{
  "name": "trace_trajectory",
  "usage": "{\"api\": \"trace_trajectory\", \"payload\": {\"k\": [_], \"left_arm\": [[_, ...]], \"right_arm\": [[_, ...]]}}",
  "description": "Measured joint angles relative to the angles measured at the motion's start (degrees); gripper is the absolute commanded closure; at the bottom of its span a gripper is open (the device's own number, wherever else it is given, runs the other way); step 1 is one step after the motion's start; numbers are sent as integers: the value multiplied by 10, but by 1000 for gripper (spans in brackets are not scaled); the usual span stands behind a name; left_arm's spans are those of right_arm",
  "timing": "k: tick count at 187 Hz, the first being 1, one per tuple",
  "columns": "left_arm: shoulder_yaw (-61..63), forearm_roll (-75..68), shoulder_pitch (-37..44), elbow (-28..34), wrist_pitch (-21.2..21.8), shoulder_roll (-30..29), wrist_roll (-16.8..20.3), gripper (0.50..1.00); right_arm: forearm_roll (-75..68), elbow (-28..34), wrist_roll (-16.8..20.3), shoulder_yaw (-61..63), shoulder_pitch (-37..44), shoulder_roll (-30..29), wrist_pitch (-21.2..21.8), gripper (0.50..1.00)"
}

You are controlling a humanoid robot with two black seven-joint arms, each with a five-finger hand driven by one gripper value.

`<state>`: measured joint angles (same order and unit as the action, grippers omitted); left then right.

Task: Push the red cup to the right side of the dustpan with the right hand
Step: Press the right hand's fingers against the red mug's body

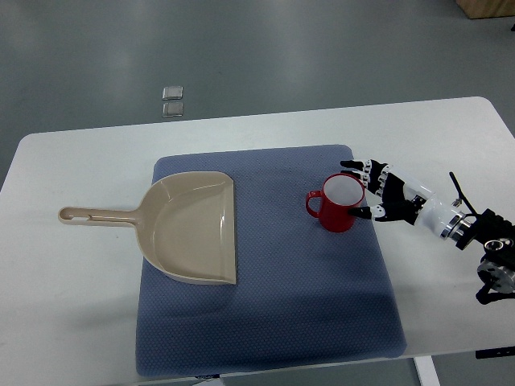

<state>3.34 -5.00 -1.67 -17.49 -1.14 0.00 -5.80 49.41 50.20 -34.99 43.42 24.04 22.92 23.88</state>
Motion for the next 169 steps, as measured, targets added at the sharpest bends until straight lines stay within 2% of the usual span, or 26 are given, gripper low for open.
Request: {"api": "trace_trajectory", "payload": {"k": [169], "left_arm": [[1,0,0,-1,0,0,0,500]], "right_arm": [[8,-25,0,-18,1,-56,-38,566]]}}
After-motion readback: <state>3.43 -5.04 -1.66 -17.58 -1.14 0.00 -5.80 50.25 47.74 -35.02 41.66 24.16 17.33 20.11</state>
